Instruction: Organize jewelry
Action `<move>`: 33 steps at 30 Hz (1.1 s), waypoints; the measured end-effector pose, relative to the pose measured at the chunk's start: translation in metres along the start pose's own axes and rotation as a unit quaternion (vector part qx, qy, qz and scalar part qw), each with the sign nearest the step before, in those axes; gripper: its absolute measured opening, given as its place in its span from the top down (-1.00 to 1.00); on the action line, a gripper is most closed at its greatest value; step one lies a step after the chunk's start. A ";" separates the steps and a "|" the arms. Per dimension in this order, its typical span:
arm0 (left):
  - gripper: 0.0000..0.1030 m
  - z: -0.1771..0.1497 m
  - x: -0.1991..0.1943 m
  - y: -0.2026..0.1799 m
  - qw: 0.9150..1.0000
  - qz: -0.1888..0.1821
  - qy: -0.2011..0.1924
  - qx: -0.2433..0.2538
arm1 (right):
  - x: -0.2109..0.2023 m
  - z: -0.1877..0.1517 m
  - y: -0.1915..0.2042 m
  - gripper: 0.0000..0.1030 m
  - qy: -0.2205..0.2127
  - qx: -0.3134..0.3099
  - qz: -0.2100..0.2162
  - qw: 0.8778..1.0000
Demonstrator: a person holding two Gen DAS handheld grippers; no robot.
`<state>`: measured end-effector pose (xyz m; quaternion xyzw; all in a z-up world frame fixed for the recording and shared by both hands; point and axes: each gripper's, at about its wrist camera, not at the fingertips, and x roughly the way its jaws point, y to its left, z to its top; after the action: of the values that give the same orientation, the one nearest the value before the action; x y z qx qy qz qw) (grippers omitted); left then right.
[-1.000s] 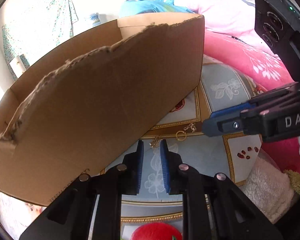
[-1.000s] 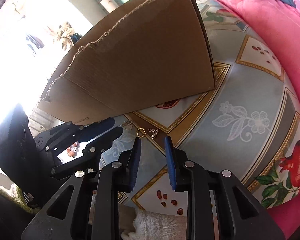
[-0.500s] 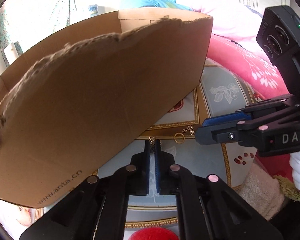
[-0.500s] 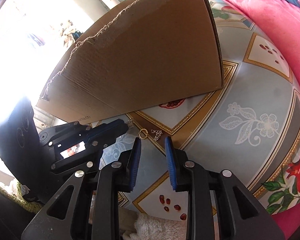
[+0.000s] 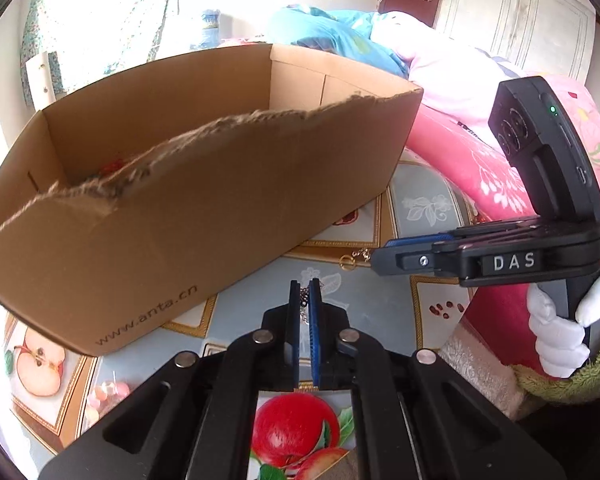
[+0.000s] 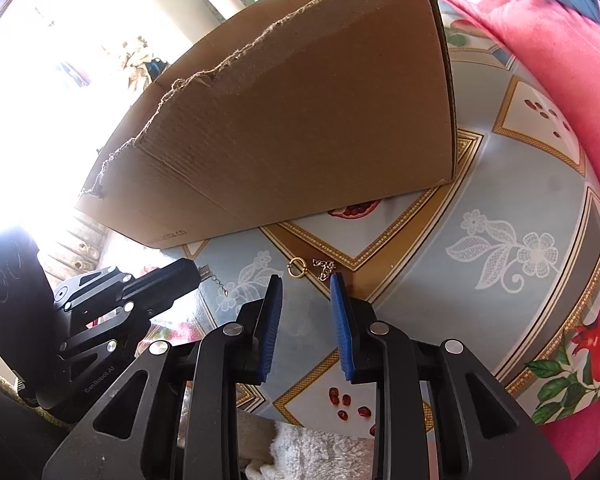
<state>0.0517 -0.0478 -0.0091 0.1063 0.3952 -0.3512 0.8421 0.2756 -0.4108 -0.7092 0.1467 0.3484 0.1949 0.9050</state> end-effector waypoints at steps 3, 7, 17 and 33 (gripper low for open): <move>0.93 -0.007 0.003 0.005 1.000 0.002 0.017 -0.010 | 0.000 -0.001 0.003 0.51 0.000 -0.004 0.000 1.000; 0.91 -0.013 -0.001 0.015 0.999 0.001 0.029 -0.021 | -0.001 -0.003 0.003 0.51 -0.002 -0.008 0.000 1.000; 0.40 -0.014 0.007 0.004 0.999 0.024 0.036 0.023 | -0.005 -0.005 0.006 0.50 -0.006 -0.011 -0.004 1.000; 0.73 -0.011 0.020 -0.001 0.996 0.040 0.047 0.063 | -0.007 -0.006 0.005 0.50 -0.011 -0.009 0.002 1.000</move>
<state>0.0537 -0.0533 -0.0306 0.1919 0.4070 -0.3360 0.8274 0.2657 -0.4082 -0.7074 0.1414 0.3367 0.1978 0.9097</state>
